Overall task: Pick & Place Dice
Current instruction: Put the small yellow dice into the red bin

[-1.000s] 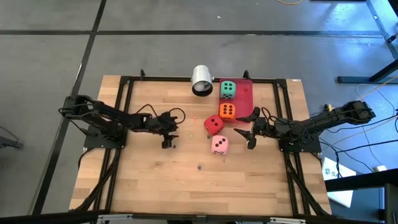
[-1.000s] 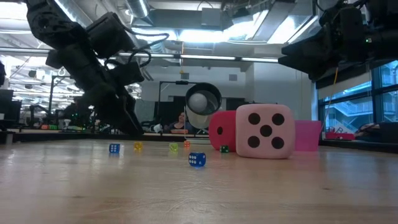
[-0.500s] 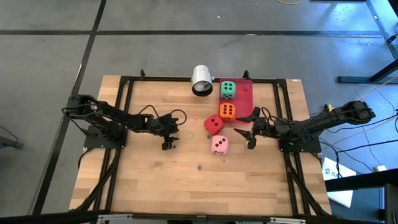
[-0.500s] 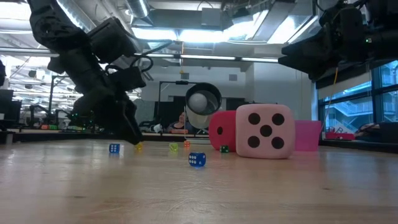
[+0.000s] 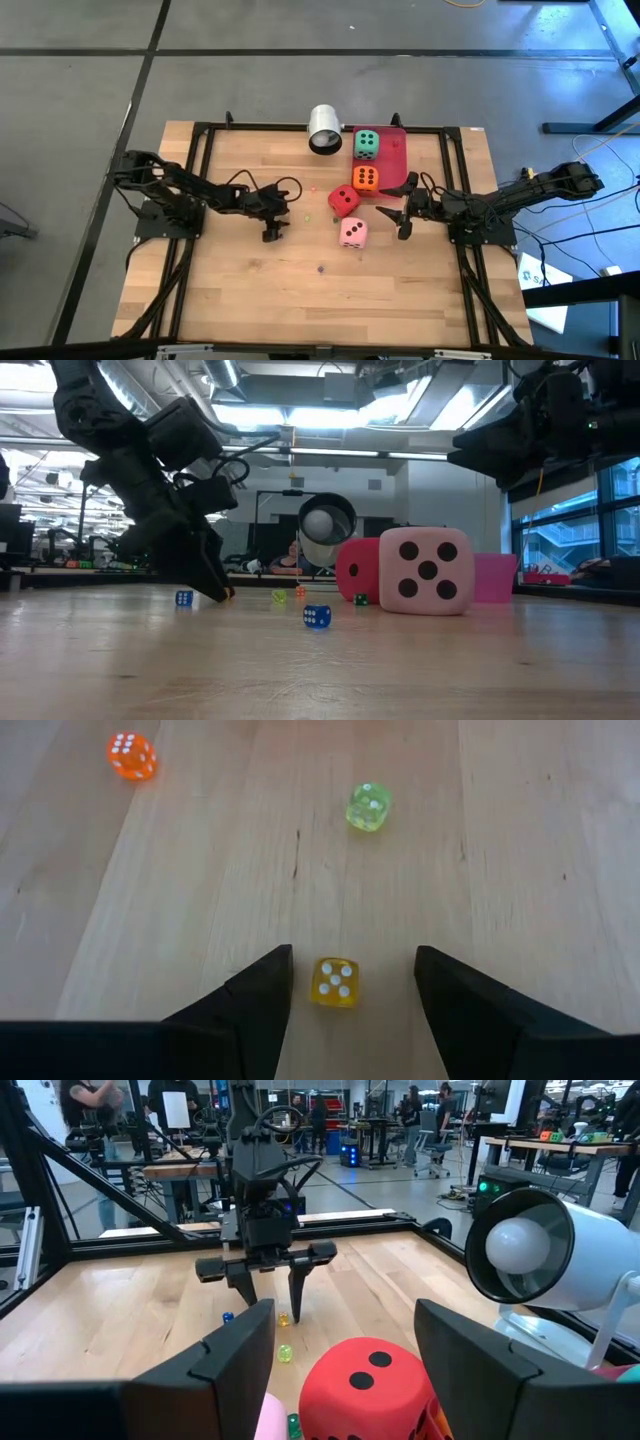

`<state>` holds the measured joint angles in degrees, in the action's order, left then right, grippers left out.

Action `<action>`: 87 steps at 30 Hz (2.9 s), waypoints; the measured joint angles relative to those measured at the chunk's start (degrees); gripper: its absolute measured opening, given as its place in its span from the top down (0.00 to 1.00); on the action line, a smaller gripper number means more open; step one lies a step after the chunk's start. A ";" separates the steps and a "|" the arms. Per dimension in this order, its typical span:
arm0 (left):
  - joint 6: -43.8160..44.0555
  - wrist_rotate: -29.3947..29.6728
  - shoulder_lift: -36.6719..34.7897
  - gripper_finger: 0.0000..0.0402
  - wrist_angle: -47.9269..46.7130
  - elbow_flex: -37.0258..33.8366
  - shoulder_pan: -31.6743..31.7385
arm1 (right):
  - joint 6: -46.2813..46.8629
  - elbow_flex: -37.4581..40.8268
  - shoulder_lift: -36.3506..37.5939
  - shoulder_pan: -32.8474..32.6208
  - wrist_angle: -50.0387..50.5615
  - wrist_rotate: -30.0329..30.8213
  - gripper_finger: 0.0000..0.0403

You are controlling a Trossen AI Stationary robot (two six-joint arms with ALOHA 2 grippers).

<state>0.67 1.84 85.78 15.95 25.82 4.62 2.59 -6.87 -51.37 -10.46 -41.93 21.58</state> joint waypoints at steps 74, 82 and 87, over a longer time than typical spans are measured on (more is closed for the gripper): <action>-11.41 2.24 -32.17 0.93 2.69 -0.15 0.00 | 1.49 -9.48 -0.01 -0.02 8.66 -0.76 0.41; -20.31 5.57 -38.33 0.93 4.40 -0.11 -0.20 | 1.57 -21.92 -5.56 3.24 20.26 -5.20 0.41; -25.96 9.22 -37.80 0.93 6.89 -0.02 -2.38 | 5.40 -26.88 -13.68 8.40 19.03 -13.07 0.41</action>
<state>-25.29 11.06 47.98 22.85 25.80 2.25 7.99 -33.76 -65.06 -2.06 -22.90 8.51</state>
